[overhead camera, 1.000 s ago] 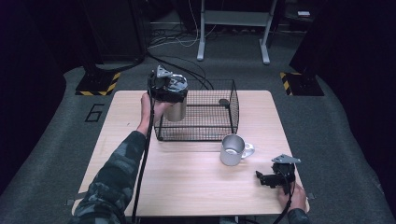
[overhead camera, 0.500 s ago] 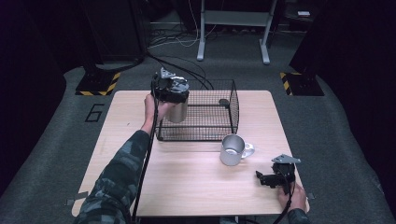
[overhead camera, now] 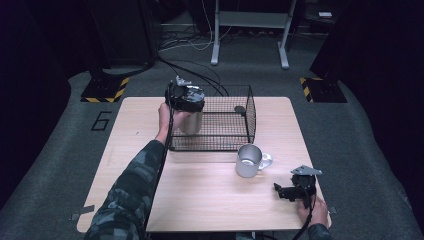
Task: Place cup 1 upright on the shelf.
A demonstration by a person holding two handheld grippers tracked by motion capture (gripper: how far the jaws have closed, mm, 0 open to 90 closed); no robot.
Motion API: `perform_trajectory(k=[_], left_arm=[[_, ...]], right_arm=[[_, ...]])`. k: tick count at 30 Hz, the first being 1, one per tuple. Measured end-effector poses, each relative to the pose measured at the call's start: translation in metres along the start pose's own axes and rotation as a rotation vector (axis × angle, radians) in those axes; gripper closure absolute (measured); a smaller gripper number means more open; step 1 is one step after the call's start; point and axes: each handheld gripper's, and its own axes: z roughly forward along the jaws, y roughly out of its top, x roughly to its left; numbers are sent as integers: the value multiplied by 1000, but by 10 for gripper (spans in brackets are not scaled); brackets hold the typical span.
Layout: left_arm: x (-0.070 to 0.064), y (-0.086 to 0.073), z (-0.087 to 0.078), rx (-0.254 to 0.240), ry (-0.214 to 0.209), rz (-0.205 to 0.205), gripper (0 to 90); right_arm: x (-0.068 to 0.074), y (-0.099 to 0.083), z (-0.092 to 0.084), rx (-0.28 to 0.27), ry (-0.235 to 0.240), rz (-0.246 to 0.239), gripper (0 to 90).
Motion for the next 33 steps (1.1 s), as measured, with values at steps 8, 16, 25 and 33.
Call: perform_trajectory(k=[8,16,25,33], left_arm=[[0,-6,8,27,11,1,38],[1,-14,17,37,27,-19,38],[-1,-18,26,58,41,-27,38],[-1,-21,30,58,52,-37,38]], right_arm=[[0,0,0,0,0,0,0],[0,0,0,0,0,0,0],[0,0,0,0,-1,-1,0],[0,0,0,0,-1,-1,0]])
